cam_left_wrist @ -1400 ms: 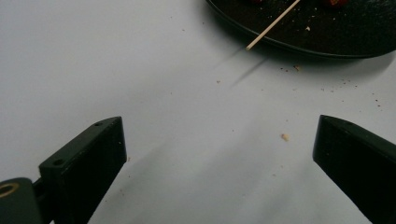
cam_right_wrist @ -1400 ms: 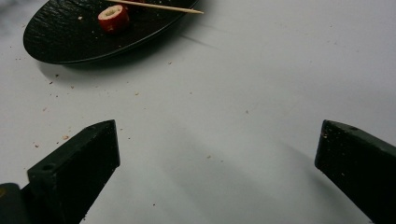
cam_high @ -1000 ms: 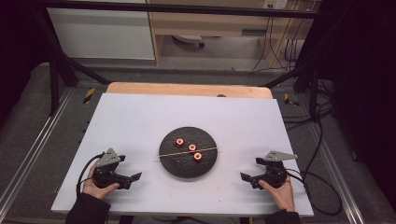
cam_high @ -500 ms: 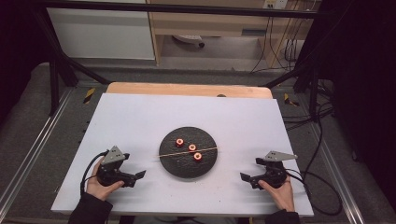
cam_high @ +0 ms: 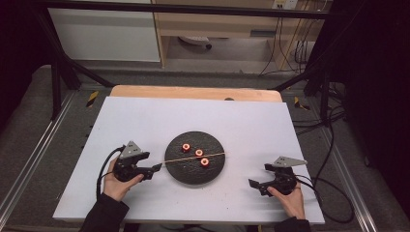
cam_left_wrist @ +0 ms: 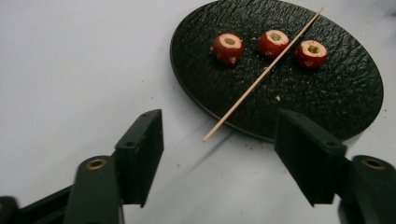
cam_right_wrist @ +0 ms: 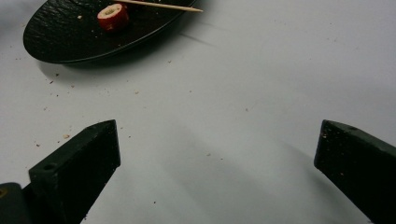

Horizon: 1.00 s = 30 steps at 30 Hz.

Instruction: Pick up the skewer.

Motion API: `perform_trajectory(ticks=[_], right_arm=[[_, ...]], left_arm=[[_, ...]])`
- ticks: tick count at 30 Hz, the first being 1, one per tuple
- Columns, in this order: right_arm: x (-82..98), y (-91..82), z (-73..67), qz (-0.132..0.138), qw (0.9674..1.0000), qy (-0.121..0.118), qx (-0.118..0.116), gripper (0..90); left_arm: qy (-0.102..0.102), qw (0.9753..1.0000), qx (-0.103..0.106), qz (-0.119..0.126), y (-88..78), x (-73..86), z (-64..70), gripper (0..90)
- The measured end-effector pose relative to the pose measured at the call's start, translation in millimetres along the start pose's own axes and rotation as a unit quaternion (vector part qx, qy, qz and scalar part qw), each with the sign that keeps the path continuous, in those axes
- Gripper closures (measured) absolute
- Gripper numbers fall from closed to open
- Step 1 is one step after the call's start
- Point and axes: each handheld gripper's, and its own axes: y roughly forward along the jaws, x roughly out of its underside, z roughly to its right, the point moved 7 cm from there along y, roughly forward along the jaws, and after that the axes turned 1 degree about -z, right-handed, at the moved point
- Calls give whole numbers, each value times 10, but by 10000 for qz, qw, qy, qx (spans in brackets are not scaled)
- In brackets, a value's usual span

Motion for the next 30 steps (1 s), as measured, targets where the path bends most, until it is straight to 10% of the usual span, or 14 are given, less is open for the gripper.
perform_trajectory(ticks=[18,30], right_arm=[[7,16,0,-27,10000,-15,-8,13],[7,16,-3,-24,10000,-21,-23,14]], left_arm=[[-141,9995,47,-261,447,-196,57,868],[20,9984,91,-555,623,-150,92,899]])
